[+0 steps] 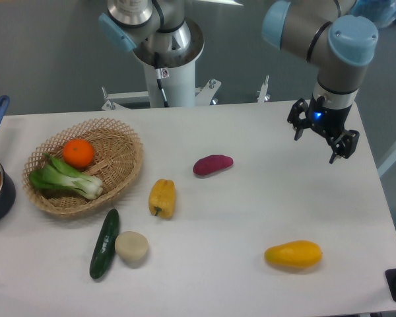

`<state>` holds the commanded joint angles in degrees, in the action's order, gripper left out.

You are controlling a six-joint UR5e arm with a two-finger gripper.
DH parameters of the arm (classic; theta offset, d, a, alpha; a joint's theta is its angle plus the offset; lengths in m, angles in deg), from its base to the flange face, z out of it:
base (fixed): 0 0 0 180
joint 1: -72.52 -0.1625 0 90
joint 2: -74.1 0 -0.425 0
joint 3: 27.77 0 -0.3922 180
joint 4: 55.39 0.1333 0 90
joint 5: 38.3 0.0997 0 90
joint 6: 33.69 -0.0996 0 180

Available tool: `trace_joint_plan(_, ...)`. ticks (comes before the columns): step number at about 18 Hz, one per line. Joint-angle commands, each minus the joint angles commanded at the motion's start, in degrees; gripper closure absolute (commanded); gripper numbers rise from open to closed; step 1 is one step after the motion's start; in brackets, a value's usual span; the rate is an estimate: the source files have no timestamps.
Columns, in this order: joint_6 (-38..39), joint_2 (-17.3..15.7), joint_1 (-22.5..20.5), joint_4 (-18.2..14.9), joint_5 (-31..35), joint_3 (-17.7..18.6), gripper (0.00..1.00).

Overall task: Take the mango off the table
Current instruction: 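Move the gripper down toward the yellow mango on the table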

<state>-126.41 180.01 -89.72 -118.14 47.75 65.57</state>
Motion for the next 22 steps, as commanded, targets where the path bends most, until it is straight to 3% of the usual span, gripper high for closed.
trace_joint_plan(7, -0.09, 0.70, 0.35, 0.78, -1.66, 0.43, 0.00)
trace_joint_plan(12, 1.57, 2.64, -0.52, 15.00, -9.84, 6.41, 0.00)
trace_joint_plan(13, 2.45, 2.81, -0.79, 15.99, -9.93, 6.59, 0.00)
trace_joint_plan(19, 3.07, 8.69, 2.19, 16.52, -9.84, 2.73, 0.00)
trace_joint_plan(22, 3.16, 9.67, 2.98, 16.52, -9.67, 0.62, 0.00)
